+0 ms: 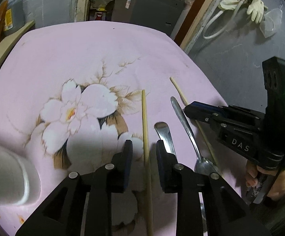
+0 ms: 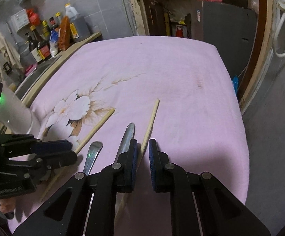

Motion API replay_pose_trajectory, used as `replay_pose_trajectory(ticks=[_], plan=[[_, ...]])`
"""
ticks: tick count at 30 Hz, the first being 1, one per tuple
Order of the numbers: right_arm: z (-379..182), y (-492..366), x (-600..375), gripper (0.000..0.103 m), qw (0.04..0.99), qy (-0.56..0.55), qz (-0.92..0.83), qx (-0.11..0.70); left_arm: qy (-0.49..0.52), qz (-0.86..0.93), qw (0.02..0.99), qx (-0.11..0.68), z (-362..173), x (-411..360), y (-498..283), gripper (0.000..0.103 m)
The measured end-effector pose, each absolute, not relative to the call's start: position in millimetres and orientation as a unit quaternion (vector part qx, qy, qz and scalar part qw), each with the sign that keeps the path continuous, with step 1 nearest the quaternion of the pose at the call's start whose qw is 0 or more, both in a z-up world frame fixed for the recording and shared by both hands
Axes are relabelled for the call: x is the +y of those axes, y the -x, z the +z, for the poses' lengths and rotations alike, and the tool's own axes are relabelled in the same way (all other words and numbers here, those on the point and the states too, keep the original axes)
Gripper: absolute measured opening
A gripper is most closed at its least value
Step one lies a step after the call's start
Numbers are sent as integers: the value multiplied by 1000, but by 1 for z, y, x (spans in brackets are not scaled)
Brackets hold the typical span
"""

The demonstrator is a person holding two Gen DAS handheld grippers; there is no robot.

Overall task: Organize utensils
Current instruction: 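Lift both chopsticks and carry them over the white holder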

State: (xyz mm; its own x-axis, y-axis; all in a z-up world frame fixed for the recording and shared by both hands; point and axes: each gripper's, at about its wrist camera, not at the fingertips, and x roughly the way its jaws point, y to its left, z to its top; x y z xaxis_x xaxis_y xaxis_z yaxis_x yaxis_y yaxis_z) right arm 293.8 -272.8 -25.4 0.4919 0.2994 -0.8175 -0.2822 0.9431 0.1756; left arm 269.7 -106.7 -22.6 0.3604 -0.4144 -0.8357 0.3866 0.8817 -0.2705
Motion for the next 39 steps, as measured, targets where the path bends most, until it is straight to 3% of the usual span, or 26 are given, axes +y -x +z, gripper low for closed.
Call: replay_pose_trajectory(ticks=[5, 7, 9, 21, 28, 39], plan=[[-27, -301, -274, 10, 857, -21, 167, 486, -17, -240, 824, 512, -25, -120, -273, 20], [-28, -301, -275, 10, 857, -27, 165, 488, -21, -236, 824, 514, -26, -119, -271, 15], [-27, -300, -274, 10, 856, -28, 163, 490, -19, -234, 822, 519, -28, -119, -267, 3], [-19, -276, -292, 3, 862, -122, 169, 462, 33, -239, 846, 476, -12, -102, -243, 2], [11, -221, -292, 3, 911, -155, 189, 333, 53, -236, 893, 379, 20, -87, -207, 2], [67, -159, -243, 3, 971, -105, 189, 105, 87, -200, 951, 220, 73, -52, -173, 2]])
